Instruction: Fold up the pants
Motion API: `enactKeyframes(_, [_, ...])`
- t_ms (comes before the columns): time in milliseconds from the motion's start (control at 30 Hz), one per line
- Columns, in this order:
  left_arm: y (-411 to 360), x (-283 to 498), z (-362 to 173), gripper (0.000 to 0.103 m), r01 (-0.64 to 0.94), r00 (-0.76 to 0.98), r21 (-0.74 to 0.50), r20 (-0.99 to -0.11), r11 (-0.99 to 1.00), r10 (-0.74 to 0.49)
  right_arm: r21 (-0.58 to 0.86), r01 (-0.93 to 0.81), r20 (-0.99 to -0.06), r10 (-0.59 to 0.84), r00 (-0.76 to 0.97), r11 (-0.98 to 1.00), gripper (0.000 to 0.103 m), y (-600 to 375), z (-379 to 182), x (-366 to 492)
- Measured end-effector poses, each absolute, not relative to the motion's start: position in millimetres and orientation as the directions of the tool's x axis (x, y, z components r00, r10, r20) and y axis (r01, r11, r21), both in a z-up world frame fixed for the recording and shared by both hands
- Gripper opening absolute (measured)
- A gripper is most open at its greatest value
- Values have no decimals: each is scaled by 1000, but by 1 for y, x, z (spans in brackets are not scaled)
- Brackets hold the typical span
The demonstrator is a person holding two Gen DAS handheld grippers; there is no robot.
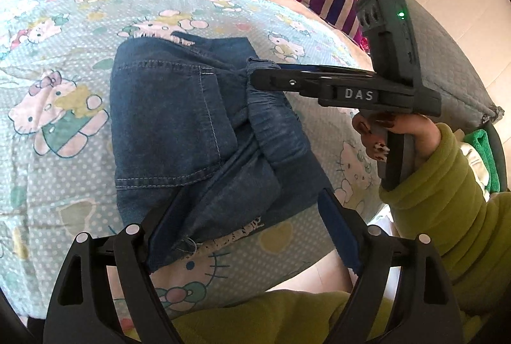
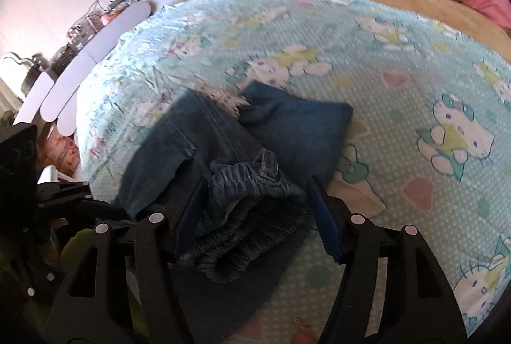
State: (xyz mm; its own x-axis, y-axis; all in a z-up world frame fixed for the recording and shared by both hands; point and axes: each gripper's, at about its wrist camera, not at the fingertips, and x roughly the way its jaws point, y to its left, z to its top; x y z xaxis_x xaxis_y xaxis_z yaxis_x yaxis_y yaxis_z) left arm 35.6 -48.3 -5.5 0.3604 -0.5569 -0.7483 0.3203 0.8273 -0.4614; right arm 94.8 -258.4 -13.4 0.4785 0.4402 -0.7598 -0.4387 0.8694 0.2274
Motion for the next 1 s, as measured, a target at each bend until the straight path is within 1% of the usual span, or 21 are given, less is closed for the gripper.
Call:
enactKeyframes(133, [-57,40,-2,82,321,370,-454,-748,831,-551,214,-438,-743,437,508,873,73,-257,2,87])
enactKeyframes(167, [-56,39,0,84,321,372,-452,-748,832,-550,210,-437,-738,435,515,875,75,-257,5,86])
enactKeyframes(200, [-53,39,1,90,320,375,-450,-748,833,-548,207,-434,-736,432,521,877,78,-257,7,84])
enactKeyframes(233, [-52,38,3,93,319,382,-447,-747,836,-545,207,-431,-732,431,528,879,79,-257,10,83])
enactKeyframes(333, [-42,33,6,93,318,394,-443,-743,838,-541,204,-423,-721,428,545,883,81,-256,15,79])
enactKeyframes(433, [-40,30,10,93,312,407,-434,-743,845,-532,206,-416,-701,430,569,886,85,-256,23,75])
enactKeyframes(500, [-36,28,13,96,307,416,-429,-742,849,-525,197,-411,-687,424,590,890,88,-257,28,71])
enactKeyframes(667, [-23,25,17,98,279,438,-411,-750,868,-496,151,-397,-647,394,653,905,91,-262,40,52])
enactKeyframes(800, [-1,28,18,99,222,466,-393,-761,892,-451,127,-405,-626,390,675,905,91,-265,44,31])
enactKeyframes(933, [31,37,20,99,131,496,-395,-768,909,-405,34,-477,-633,388,670,878,91,-253,45,1])
enactKeyframes(1000, [46,43,19,99,91,512,-423,-757,901,-407,-12,-536,-642,405,651,844,91,-239,44,-13])
